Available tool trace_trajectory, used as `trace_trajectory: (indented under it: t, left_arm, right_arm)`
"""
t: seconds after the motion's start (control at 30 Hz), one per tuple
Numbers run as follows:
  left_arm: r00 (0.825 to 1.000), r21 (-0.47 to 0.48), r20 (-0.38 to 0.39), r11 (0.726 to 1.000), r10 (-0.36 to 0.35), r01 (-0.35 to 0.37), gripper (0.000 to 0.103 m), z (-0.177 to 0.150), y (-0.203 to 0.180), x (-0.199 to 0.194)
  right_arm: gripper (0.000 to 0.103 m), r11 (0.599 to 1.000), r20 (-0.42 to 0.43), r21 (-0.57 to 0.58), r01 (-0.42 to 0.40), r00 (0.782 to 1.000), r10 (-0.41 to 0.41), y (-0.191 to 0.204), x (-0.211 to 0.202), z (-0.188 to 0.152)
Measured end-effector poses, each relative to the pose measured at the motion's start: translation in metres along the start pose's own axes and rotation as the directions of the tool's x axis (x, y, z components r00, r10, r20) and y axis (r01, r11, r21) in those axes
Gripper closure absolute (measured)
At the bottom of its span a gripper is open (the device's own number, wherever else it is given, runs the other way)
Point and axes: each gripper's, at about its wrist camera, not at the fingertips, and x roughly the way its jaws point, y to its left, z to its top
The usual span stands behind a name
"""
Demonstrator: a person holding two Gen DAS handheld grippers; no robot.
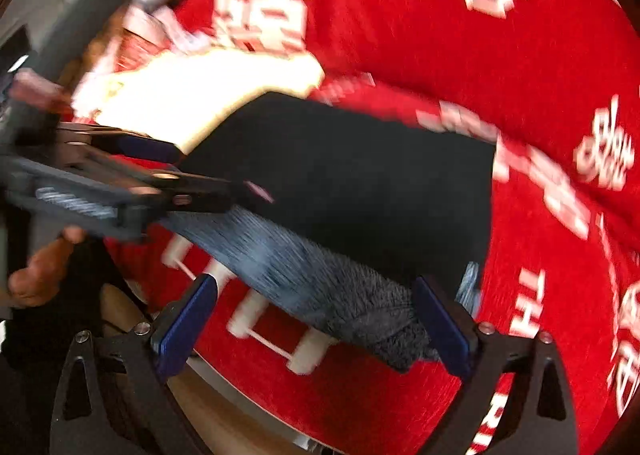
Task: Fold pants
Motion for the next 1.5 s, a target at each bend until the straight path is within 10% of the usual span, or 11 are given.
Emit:
trace_trajectory:
  t: [0.33,0.63,1.07,1.4,1.5]
  left_arm:
    - [0.991,-0.014,0.129,0.999,0.032,-0.031,0.002,0.057,0.011,-0.037]
    - [0.985,-0.176,-0.030,0.969,0.169,-0.171,0.002,0.113,0.042,0.016]
    - [0.986,-0.233,-0.140,0.965,0.091,-0.122,0.000,0.109,0.060,0.068]
    - [0.994,-0.326,-0.076,0.940,0.079,-0.100,0.000,0.088,0.082,0.042]
    - [0.997,-0.344,-0.056,0.937,0.049,-0.066,0.000,0.070,0.086,0.030]
  right_arm:
    - [0.003,0.997,0.131,0.069,-0.031,0.991,0.021,-0.034,-0.039,0.045]
    - [0.002,0.989,0.106,0.142,-0.040,0.994,0.024,-0.063,0.005,0.119]
    - [0.000,0.988,-0.052,0.155,0.014,0.999,-0.006,-0.074,0.082,0.115]
    - [0.000,0.934,-0.073,0.218,0.282,0.959,-0.273,-0.084,0.064,0.118]
    - [0.000,0.929,-0.109,0.288,0.232,0.972,-0.209,-0.096,0.068,0.108]
